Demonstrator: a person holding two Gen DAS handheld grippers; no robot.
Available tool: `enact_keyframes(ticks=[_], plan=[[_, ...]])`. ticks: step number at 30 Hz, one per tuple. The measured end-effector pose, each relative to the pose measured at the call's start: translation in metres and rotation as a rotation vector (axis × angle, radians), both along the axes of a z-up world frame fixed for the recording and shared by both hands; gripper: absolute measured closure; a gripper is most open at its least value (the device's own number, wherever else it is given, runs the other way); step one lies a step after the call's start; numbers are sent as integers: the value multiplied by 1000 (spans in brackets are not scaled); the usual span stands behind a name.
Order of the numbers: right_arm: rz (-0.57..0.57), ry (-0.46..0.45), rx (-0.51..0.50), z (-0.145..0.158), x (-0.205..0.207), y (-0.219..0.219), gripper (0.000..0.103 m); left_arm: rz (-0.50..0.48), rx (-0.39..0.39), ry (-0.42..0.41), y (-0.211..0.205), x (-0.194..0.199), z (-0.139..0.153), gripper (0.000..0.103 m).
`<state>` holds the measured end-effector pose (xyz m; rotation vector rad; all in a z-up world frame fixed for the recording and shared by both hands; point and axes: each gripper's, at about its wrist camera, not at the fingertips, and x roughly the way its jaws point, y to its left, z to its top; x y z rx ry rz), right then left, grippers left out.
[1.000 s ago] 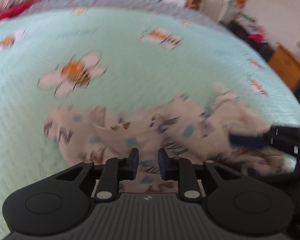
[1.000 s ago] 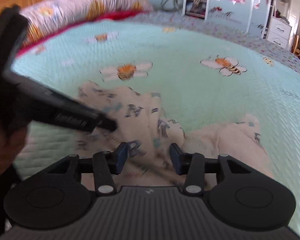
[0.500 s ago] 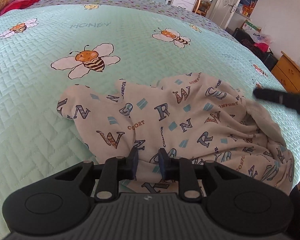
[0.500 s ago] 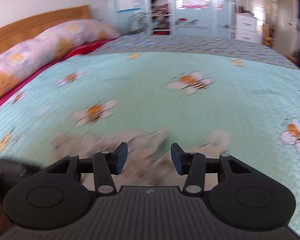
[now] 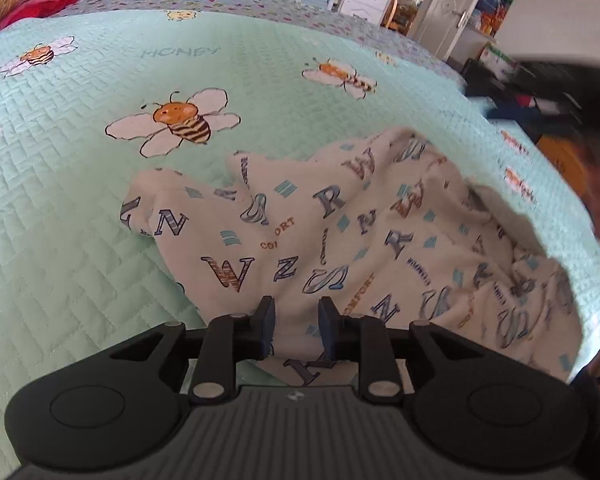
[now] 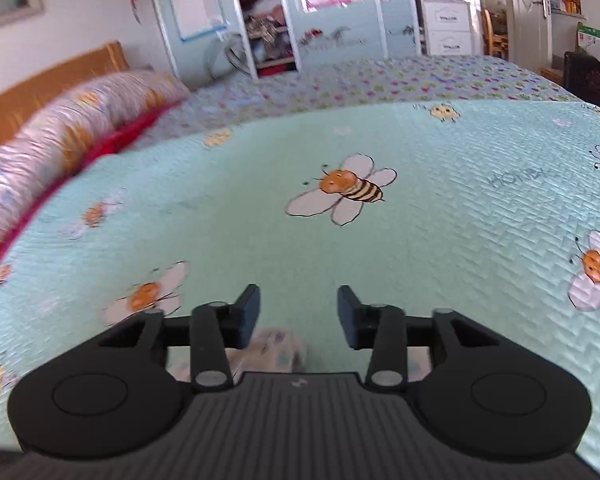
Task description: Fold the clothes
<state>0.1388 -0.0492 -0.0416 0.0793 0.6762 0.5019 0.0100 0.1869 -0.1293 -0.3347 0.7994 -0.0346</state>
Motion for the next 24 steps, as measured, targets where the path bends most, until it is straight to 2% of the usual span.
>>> enact_keyframes(ticks=[3, 4, 7, 9, 10, 12, 15, 19, 21, 22, 23, 24], plan=[[83, 18, -4, -10, -67, -17, 43, -40, -43, -75, -8, -3, 13, 76], [112, 36, -11, -16, -87, -19, 43, -61, -32, -76, -14, 0, 13, 75], [160, 96, -94, -44, -127, -14, 43, -112, 37, -19, -32, 10, 4, 74], [112, 195, -192, -66, -139, -12, 43, -115, 84, 29, -37, 8, -7, 74], [104, 239, -213, -73, -145, -15, 43, -115, 106, 47, -40, 6, -12, 74], [106, 256, -245, -71, -159, -21, 43, -112, 120, 61, -44, -3, -10, 70], [69, 227, -212, -53, -167, -36, 43, -130, 155, 50, -54, -11, 4, 63], [55, 66, -91, -14, -150, -31, 39, -172, 195, 13, -69, 0, 20, 59], [43, 5, -105, -11, -133, -17, 35, -192, 222, 55, -76, 9, 13, 55], [36, -1, -127, -15, -123, -9, 34, -197, 231, 95, -78, 11, 4, 54], [37, 36, -153, -25, -115, -3, 34, -201, 240, 135, -79, 14, -5, 54], [38, 74, -179, -34, -106, 2, 34, -200, 252, 135, -80, 9, -11, 53]])
